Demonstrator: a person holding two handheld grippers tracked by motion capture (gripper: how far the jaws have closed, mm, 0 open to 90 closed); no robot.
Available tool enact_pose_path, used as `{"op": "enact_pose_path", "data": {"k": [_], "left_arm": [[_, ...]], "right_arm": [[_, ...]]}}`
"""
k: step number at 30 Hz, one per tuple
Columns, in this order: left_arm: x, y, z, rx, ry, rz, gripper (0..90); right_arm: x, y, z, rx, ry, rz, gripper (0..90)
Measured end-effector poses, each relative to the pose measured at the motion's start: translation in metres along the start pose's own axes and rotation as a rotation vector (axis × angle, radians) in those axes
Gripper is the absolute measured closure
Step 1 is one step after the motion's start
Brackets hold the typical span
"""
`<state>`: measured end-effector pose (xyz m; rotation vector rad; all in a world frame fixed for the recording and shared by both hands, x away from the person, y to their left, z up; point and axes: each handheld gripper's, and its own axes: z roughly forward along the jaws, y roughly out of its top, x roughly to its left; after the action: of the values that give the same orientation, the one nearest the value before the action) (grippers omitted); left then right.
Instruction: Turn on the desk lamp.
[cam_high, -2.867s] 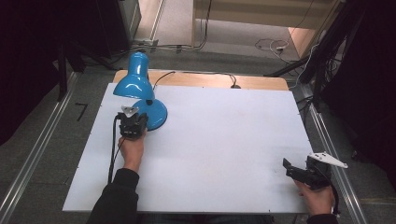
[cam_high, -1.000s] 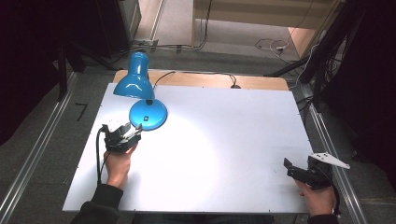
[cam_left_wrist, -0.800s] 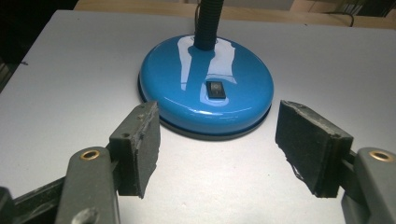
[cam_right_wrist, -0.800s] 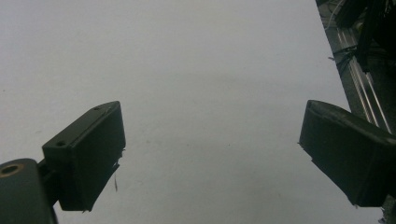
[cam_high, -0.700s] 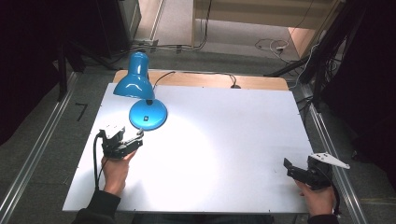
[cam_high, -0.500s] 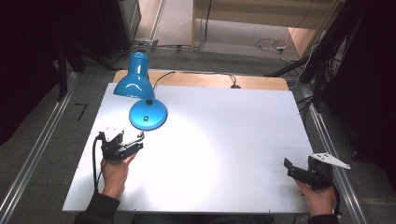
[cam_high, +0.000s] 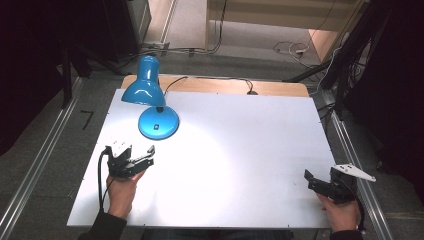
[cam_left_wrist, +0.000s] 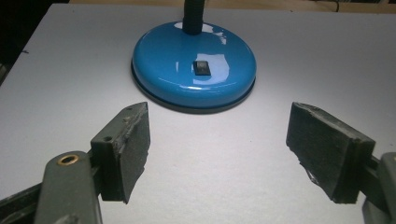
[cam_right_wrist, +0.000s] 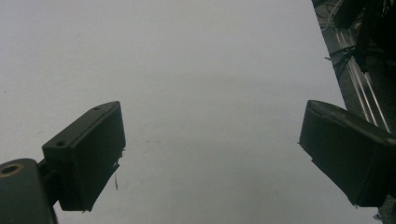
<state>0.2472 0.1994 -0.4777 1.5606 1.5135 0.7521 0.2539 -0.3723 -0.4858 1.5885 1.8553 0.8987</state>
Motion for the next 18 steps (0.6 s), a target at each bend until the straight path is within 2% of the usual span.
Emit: {"op": "enact_pose_path", "data": {"k": [9,18], "left_arm": [[0.001,-0.003,-0.009,-0.004,0.008,0.0,20.3],[0.011,-0.012,-0.025,-0.003,0.027,0.004,18.8]], "right_arm": [[0.0,0.0,0.0,-0.001,-0.002,-0.001,5.6],[-0.001,-0.001,-0.002,0.001,-0.006,0.003,5.6]]}}
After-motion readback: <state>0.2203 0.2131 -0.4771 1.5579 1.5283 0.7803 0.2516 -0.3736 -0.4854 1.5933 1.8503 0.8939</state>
